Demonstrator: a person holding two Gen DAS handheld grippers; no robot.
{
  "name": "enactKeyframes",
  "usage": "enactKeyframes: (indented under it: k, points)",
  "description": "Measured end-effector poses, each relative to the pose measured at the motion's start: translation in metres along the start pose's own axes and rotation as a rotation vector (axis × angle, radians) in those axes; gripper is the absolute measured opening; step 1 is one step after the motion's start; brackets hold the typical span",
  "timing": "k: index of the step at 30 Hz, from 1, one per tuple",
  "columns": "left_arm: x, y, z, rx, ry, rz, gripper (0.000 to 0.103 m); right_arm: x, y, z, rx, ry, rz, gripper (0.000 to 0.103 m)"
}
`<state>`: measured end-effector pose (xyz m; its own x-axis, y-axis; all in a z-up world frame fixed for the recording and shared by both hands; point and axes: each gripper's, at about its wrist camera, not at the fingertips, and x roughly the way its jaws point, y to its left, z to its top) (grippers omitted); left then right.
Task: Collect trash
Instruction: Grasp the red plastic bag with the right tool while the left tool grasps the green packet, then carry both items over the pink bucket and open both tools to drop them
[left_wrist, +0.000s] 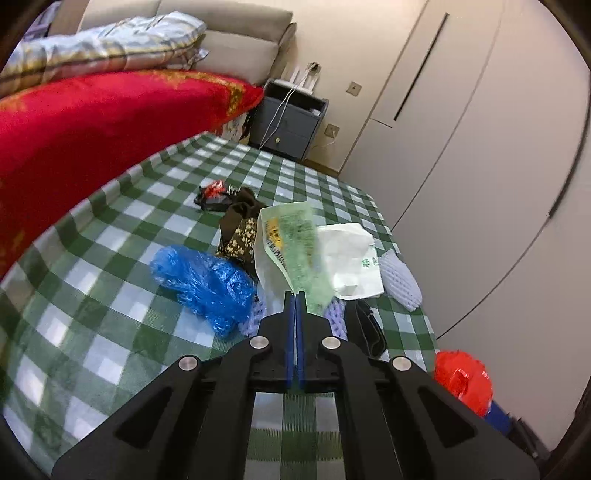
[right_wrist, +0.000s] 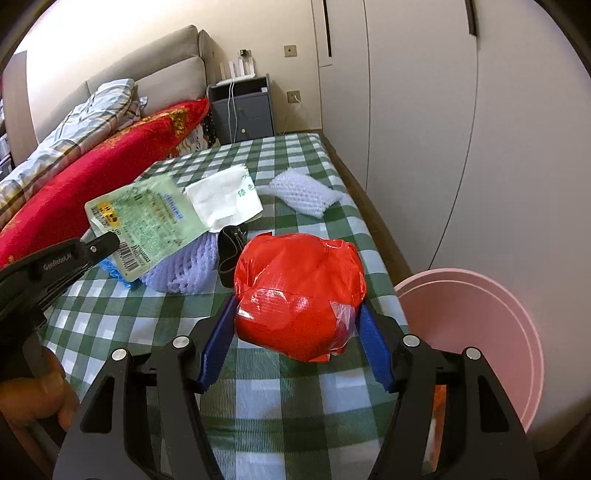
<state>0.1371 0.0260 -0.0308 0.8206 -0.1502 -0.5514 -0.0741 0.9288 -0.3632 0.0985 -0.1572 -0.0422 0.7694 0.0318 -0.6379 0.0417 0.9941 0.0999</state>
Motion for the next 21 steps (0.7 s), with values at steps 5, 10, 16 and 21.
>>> enactKeyframes:
  k: [5, 10, 16, 21]
  points:
    - [-0.021, -0.007, -0.001, 0.051, -0.02, 0.001, 0.001, -0.022, -0.007, 0.0, -0.004, -0.028, -0.006, 0.063]
    - [-0.042, -0.014, -0.004, 0.097, -0.032, -0.005, 0.0, -0.045, -0.01, 0.002, -0.003, -0.061, -0.011, 0.063]
    - [-0.064, -0.023, -0.009, 0.15, -0.044, -0.023, 0.001, -0.067, -0.014, 0.003, -0.01, -0.091, -0.021, 0.063]
    - [-0.075, -0.026, -0.015, 0.165, -0.044, -0.035, 0.0, -0.082, -0.019, 0.002, -0.011, -0.106, -0.028, 0.063]
